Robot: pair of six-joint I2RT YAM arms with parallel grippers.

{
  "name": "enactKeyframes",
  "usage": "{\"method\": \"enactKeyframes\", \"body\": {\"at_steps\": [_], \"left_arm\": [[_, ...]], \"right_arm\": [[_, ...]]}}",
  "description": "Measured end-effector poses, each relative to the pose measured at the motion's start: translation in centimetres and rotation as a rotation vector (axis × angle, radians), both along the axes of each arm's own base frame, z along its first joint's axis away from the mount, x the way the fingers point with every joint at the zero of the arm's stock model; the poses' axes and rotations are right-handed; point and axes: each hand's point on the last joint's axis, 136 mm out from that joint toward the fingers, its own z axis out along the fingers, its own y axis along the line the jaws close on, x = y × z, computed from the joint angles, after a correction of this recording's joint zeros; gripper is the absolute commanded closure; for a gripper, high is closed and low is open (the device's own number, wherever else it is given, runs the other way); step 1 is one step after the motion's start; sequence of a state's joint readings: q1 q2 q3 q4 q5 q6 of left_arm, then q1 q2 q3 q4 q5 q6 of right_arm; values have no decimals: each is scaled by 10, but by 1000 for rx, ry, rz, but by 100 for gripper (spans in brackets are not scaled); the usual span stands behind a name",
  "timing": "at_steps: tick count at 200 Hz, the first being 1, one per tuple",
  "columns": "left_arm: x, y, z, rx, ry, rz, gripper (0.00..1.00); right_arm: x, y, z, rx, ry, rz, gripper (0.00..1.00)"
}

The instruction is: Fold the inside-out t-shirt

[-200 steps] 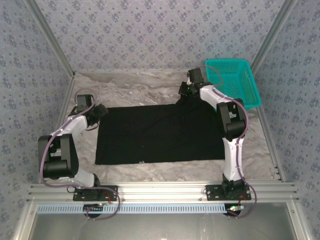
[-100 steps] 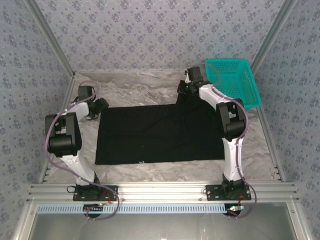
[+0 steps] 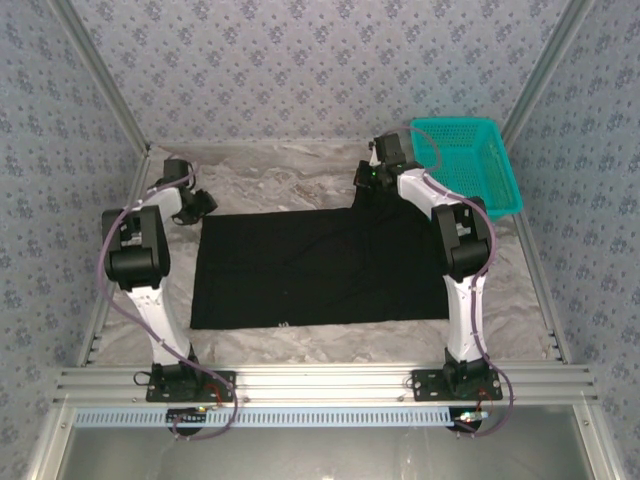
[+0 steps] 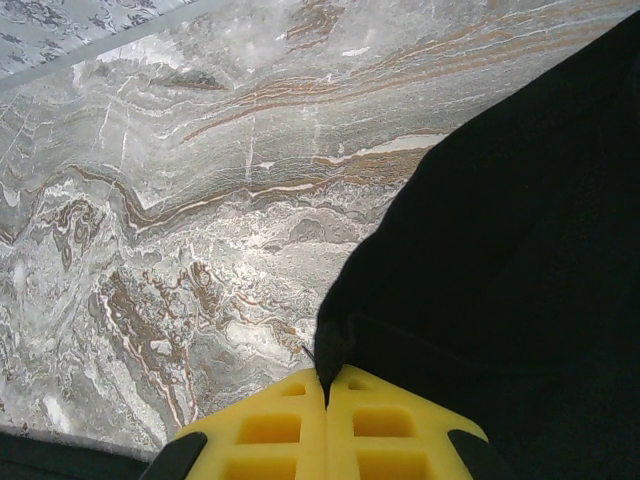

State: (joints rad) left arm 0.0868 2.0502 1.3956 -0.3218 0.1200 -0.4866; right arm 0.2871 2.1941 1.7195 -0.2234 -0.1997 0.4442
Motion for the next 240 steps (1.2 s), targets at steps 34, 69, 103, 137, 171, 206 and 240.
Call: {"method": "enactKeyframes", "body": {"at_steps": [34,69,103,137,171,206,240], "left_arm": [[-1,-3,-2,-12,3,-4,61],[-3,-4,-1,-10,-6,-5,60],[-5,-4,-2,13,-1,-2,60],[-18,-4,-2,44,37,-6,61],[-24,-3,-4,73,61,-12,65],[-25,-2,-4,85,65,-20,73],[-28,-2,-6,86,79,-25,87]], "right_arm": [[0,0,0,0,-1,0,100],[1,0,1,1,-4,0,100],[1,0,1,2,-4,-1,100],[1,0,1,2,-5,-1,100],[2,1,2,6,-9,-3,100],[2,1,2,6,-9,-3,100],[2,1,2,8,-8,-6,100]]}}
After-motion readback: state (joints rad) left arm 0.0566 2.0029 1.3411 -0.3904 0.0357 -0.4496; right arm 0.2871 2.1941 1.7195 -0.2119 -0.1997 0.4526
